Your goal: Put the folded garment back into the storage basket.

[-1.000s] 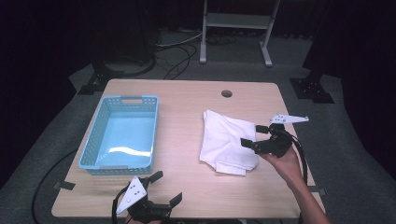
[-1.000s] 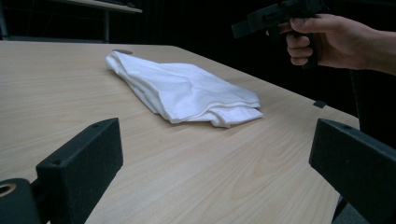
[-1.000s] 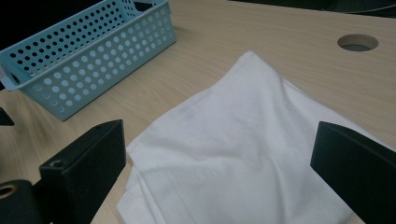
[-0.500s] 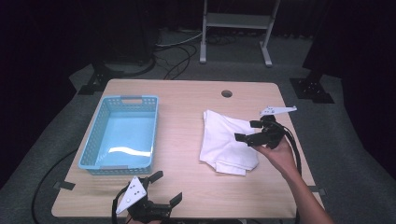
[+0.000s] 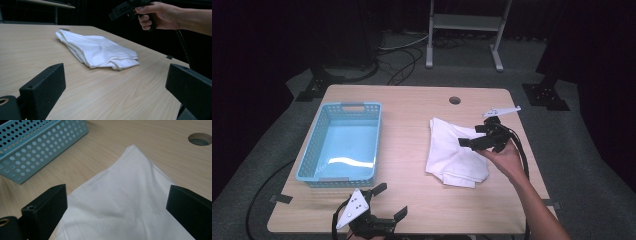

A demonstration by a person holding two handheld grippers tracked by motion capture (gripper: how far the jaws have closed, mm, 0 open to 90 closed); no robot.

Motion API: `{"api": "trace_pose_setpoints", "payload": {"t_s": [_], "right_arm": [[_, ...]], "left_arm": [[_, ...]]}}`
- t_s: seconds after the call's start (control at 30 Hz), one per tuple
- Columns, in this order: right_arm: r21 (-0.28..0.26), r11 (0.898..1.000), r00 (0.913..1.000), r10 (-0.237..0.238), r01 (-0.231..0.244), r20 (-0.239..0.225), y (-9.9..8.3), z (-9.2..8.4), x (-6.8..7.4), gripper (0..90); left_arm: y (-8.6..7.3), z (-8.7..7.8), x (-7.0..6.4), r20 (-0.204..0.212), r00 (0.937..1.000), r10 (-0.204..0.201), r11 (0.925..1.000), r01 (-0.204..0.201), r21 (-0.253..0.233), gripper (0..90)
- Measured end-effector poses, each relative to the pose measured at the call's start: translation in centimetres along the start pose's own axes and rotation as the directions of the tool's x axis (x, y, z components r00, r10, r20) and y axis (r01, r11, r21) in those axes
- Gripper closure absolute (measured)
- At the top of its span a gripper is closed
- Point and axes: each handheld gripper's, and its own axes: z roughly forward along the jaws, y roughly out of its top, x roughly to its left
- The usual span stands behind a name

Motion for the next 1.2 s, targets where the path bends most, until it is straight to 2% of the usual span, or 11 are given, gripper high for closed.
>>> {"api": "trace_pose_setpoints", "payload": {"t_s": [0.2, 0.47, 0.8, 1.03, 1.17, 1.2], "right_arm": [[0.011, 1.0, 0.9999, -0.011, 0.011, 0.003, 0.6, 0.4, 0.0, 3.4], [0.033, 0.999, 0.9998, 0.019, -0.019, 0.002, 0.4, 1.3, -0.6, 3.4], [0.083, 0.996, 0.9989, 0.042, -0.04, -0.02, 0.0, 3.2, -1.1, 3.4], [0.103, 0.993, 0.9979, 0.065, -0.064, 0.0, -0.4, 4.3, -1.8, 5.1], [0.133, 0.989, 0.9977, 0.066, -0.068, 0.015, -0.7, 4.9, -2.1, 6.9], [0.155, 0.986, 0.998, 0.058, -0.062, 0.026, -0.9, 5.3, -2.2, 7.5]], "left_arm": [[0.0, -0.1, 0.0, 0.001, 1.0, 0.0, 1.0, 0.0, -0.003, 2.5], [0.1, 0.0, -0.1, 0.005, 1.0, 0.002, 1.0, -0.002, -0.003, 2.5], [0.0, 0.1, -0.1, 0.004, 1.0, 0.006, 1.0, -0.006, 0.003, 2.5], [0.1, 0.1, -0.1, 0.005, 1.0, 0.004, 1.0, -0.004, 0.002, 2.5], [0.1, 0.0, -0.1, 0.004, 1.0, 0.004, 1.0, -0.004, 0.0, 2.5], [0.1, 0.0, -0.1, 0.006, 1.0, 0.004, 1.0, -0.004, 0.002, 2.5]]}}
